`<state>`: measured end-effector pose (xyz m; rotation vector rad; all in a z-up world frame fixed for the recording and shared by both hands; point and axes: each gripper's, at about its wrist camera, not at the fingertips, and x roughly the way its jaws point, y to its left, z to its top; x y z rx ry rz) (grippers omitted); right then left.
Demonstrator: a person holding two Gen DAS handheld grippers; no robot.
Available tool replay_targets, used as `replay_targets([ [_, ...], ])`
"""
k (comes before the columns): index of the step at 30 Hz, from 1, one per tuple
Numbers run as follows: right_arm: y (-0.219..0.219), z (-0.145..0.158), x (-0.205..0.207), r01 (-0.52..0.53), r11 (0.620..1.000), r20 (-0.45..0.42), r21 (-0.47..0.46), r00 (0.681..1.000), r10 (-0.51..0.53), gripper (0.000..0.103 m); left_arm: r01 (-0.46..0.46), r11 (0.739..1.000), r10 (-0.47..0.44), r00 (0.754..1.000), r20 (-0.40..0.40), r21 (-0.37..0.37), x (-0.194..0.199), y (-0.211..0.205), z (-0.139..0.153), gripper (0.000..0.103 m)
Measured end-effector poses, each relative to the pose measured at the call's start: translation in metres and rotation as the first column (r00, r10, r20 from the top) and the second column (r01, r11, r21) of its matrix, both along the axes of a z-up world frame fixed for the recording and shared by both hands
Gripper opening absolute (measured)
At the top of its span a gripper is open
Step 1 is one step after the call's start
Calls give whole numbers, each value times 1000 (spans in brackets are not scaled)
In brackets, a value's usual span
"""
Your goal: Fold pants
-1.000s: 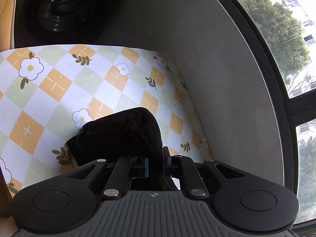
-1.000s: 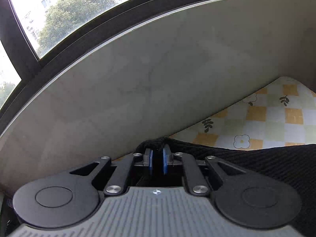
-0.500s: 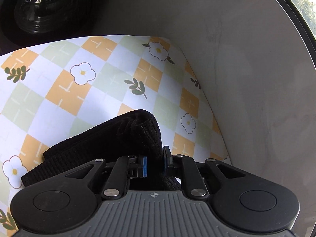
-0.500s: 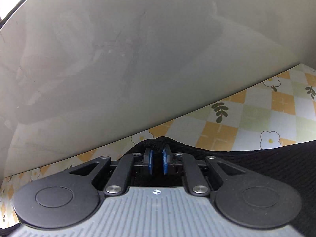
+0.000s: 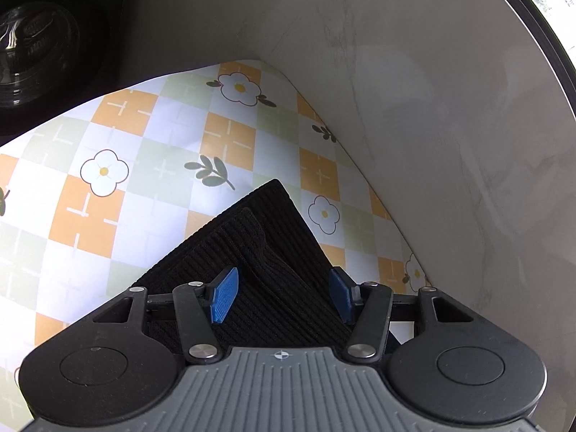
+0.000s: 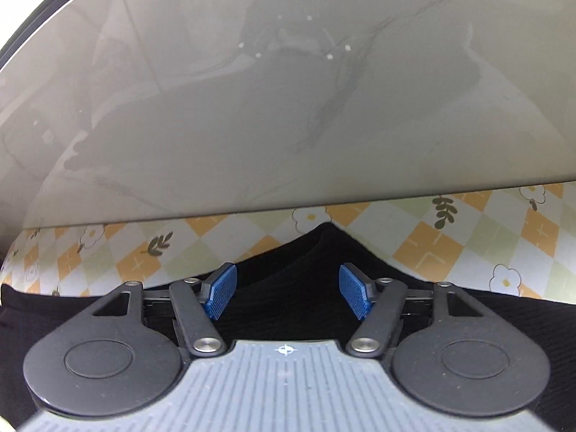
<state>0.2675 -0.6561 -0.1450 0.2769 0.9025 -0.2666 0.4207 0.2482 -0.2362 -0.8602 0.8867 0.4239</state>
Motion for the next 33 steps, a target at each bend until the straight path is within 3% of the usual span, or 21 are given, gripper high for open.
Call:
replay_targets([
  [3, 21, -16, 3, -46, 999, -45, -28, 998, 45, 66, -35, 999, 34, 999, -38, -34, 5, 5, -15, 58],
  [6, 23, -23, 7, -2, 999, -38, 45, 999, 4, 66, -57, 997, 54, 997, -49, -58, 11, 10, -23, 60],
  [9, 18, -25, 12, 88, 991, -44, 105, 996, -84, 66, -31, 999, 29, 998, -63, -28, 22, 4, -21, 64],
  [12, 16, -33, 22, 143, 984, -98, 103, 986, -133, 67, -33, 999, 31, 996, -79, -18, 33, 0, -21, 75],
  [15, 17, -36, 30, 170, 980, -122, 108, 980, -157, 77, -45, 999, 48, 992, -118, 25, 42, -8, -17, 74],
  [16, 19, -36, 34, 175, 979, -134, 105, 978, -161, 80, -45, 998, 51, 990, -134, 48, 44, -11, -16, 71],
  [17, 21, -37, 37, 182, 979, -148, 96, 975, -166, 82, -42, 996, 55, 986, -157, 83, 46, -16, -14, 62],
  [20, 27, -40, 49, 192, 980, -200, 60, 964, -177, 88, -23, 982, 66, 973, -223, 190, 51, -23, -14, 18],
  [21, 31, -42, 54, 188, 982, -221, 32, 959, -177, 88, -25, 981, 66, 975, -214, 191, 50, -23, -14, 17],
  [23, 40, -43, 61, 167, 985, -252, -39, 952, -172, 81, -35, 983, 70, 978, -196, 178, 47, -20, -14, 8],
  [24, 43, -43, 62, 168, 983, -256, -79, 949, -183, 68, -43, 985, 75, 980, -187, 168, 44, -18, -14, 6],
  [25, 43, -41, 60, 183, 978, -248, -99, 947, -203, 49, -54, 986, 82, 981, -177, 158, 41, -16, -13, 5],
  [26, 39, -38, 55, 205, 973, -234, -103, 946, -224, 40, -64, 987, 89, 982, -164, 149, 37, -15, -12, 4],
  [27, 35, -36, 49, 218, 971, -222, -98, 946, -235, 18, -71, 987, 93, 984, -152, 146, 34, -14, -10, 4],
  [28, 28, -33, 42, 223, 972, -199, -69, 952, -233, 7, -74, 987, 94, 986, -134, 145, 28, -14, -7, 4],
  [33, 9, -22, 6, 235, 969, -93, 78, 969, -227, 5, -75, 987, 87, 993, -82, 145, 11, -16, 7, 4],
])
